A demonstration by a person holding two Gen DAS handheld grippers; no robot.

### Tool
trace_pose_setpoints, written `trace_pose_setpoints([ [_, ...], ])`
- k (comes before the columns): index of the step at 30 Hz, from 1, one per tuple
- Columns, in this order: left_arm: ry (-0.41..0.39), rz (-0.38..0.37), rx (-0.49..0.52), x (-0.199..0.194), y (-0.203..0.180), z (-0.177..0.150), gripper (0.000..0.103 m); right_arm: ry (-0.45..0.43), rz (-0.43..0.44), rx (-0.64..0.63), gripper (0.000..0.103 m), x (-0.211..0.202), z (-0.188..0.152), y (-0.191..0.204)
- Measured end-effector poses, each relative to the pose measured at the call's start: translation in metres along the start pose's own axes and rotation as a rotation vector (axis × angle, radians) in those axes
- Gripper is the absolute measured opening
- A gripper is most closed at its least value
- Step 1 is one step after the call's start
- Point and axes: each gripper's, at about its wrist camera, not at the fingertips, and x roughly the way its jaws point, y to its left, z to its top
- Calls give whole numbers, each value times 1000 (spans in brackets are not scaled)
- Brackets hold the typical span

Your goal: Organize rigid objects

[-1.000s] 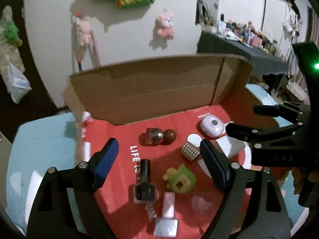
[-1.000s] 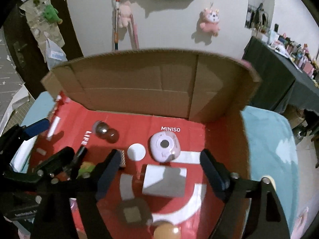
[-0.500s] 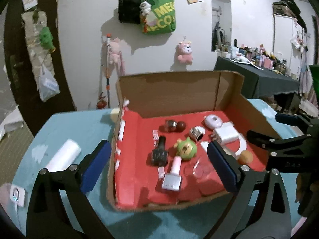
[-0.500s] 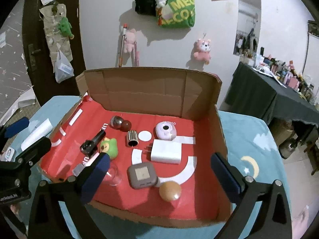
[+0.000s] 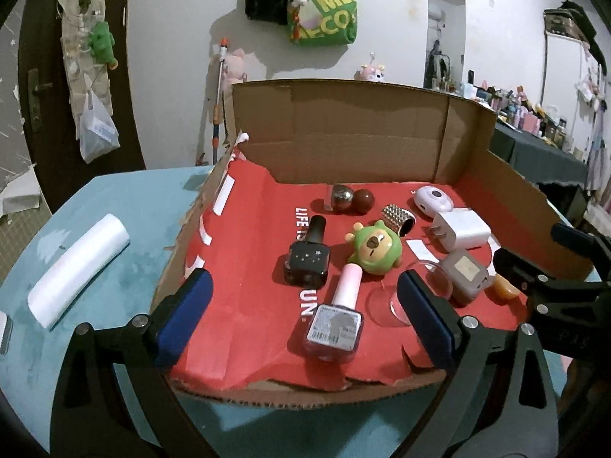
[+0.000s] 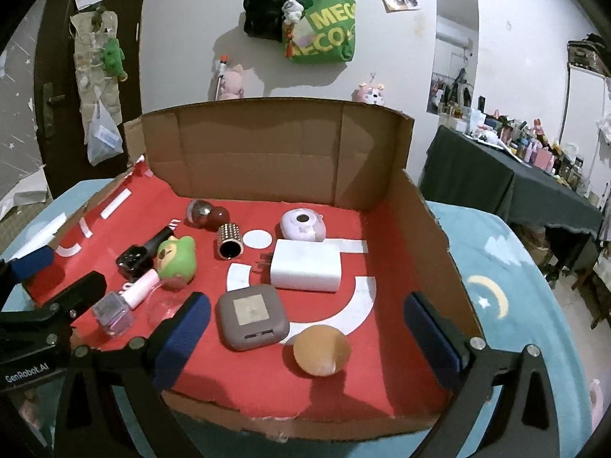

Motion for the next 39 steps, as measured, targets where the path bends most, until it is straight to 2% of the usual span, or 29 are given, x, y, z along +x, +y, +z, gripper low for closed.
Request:
trace_pose_setpoints([
  [4, 33, -20, -2, 11, 0, -2, 98, -12, -1, -15, 103, 5, -1, 2],
  [7, 33, -9, -10, 12, 2, -2, 98, 14, 3, -5, 103, 10, -3, 0],
  [17, 73, 6, 46, 20, -9, -4, 98, 13, -9, 15, 103, 10, -5, -3],
  [29, 31, -7, 68, 12, -15, -3, 98, 8, -25, 64, 103, 9, -6, -12],
  [39, 24, -9, 36, 15, -10, 1, 98, 7, -30, 48, 103, 9, -7, -9],
])
